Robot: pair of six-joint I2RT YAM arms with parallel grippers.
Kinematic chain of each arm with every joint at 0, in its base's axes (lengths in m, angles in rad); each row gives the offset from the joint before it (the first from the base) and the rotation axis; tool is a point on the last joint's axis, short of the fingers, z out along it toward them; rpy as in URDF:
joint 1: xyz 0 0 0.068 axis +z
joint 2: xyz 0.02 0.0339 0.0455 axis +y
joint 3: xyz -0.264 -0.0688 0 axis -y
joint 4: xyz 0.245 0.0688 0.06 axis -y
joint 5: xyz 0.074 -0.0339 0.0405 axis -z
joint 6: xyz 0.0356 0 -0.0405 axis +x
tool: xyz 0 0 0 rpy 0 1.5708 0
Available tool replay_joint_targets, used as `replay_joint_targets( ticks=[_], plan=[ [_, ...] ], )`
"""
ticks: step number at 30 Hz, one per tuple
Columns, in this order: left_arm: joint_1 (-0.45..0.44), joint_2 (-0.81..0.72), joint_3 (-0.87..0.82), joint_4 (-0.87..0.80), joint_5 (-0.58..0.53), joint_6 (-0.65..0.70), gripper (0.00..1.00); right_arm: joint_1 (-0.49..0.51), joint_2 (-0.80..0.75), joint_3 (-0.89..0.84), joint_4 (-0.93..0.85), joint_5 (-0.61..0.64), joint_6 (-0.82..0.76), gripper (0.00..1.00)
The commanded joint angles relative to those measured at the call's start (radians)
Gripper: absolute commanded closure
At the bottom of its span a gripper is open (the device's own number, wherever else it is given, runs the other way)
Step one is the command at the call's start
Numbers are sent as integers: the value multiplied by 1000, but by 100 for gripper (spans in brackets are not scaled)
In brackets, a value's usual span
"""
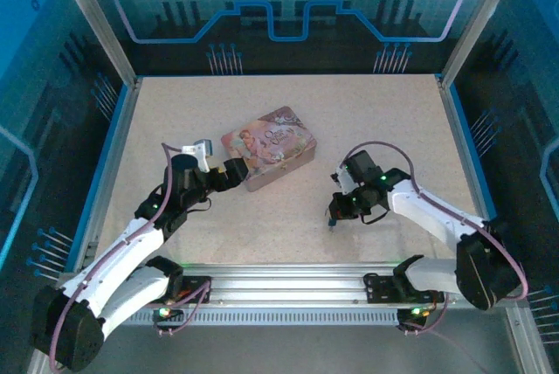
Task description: Unlock the padlock with the key
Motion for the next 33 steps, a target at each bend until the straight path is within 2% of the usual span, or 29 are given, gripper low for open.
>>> replay_joint_targets(
  ticks=[1,15,25,33],
  plan=[
    [14,-3,-14,11,-17,-2,1,24,58,16,9,20,10,97],
    [23,33,-6,21,-17,10,1,39,259,65,55,3,11,97],
    [29,48,2,19,-16,12,1,39,330,89,54,7,9,94],
    [34,52,6,16,-13,12,1,39,343,89,51,14,9,88]
  ],
)
